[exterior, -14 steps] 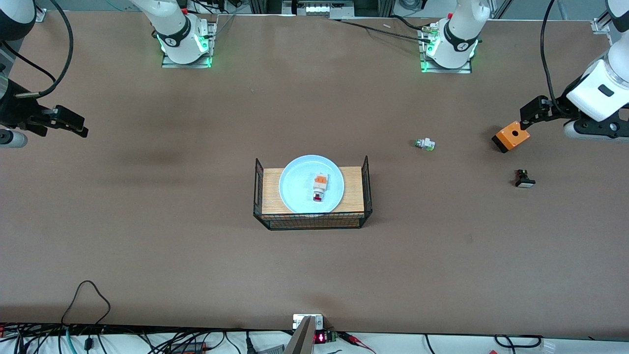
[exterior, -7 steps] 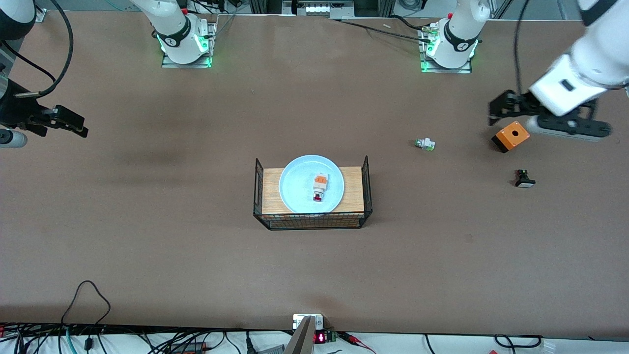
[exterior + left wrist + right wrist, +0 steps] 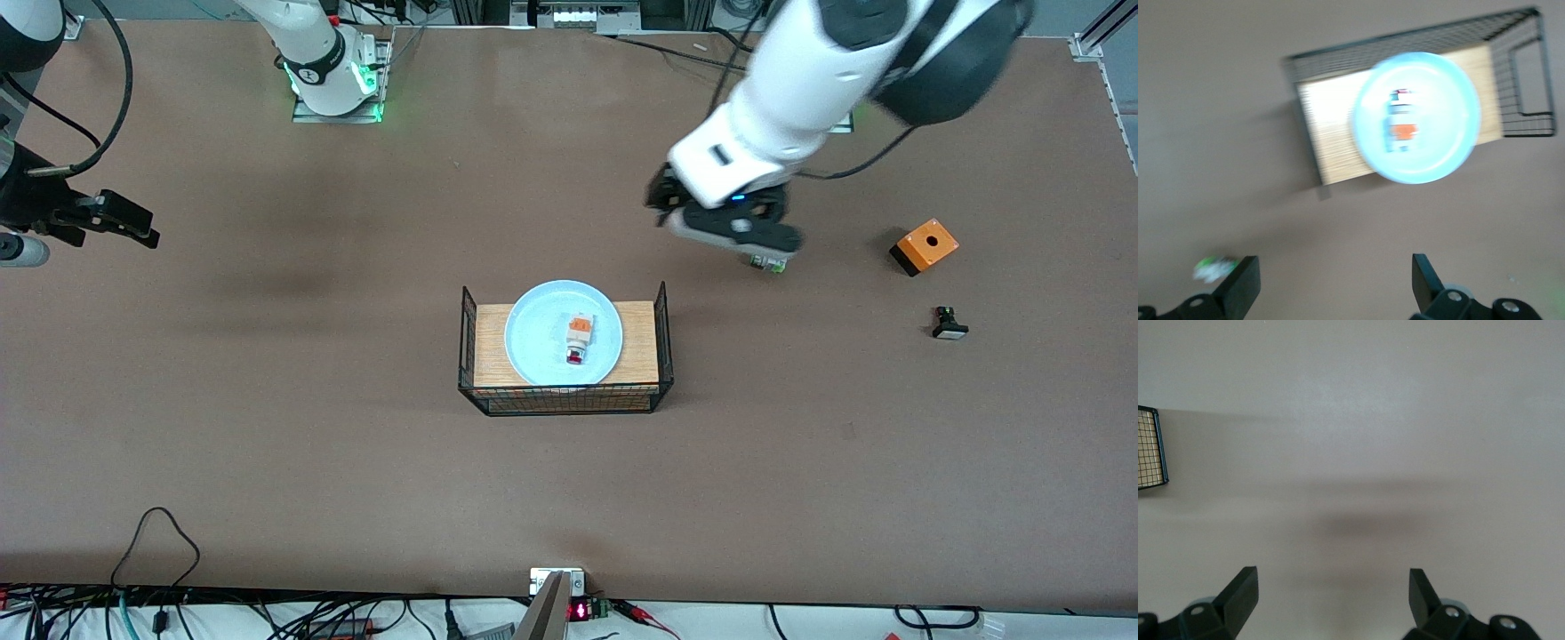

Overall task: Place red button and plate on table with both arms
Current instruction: 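Lower the left gripper onto the red button and close it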

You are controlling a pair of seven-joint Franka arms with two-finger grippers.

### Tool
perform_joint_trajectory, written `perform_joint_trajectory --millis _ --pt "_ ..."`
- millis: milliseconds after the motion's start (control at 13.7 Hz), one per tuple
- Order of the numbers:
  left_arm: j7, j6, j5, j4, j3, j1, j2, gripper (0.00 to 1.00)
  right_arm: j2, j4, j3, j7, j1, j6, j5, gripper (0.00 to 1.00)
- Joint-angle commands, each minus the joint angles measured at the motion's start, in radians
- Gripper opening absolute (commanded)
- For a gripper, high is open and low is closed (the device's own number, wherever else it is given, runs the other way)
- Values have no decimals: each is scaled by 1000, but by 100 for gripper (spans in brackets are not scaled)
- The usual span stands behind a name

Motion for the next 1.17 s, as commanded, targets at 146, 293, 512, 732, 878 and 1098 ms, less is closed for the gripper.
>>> perform_joint_trajectory --millis 146,293,512,732,878,1098 --pt "-284 227 235 78 15 -166 196 100 -3 12 4 -3 0 -16 -4 100" --pt "-337 290 320 80 12 -167 245 100 0 12 4 -1 -1 -16 2 100" --pt "-451 427 395 78 17 -167 314 100 0 12 4 2 -1 -14 2 100" --pt "-496 490 469 78 17 -169 374 100 3 12 2 5 -1 -13 13 100" --pt "-496 490 512 77 17 -172 385 97 4 12 2 5 -4 -11 25 100" --pt "-497 490 535 68 17 -173 397 87 9 12 2 3 -6 -7 25 100"
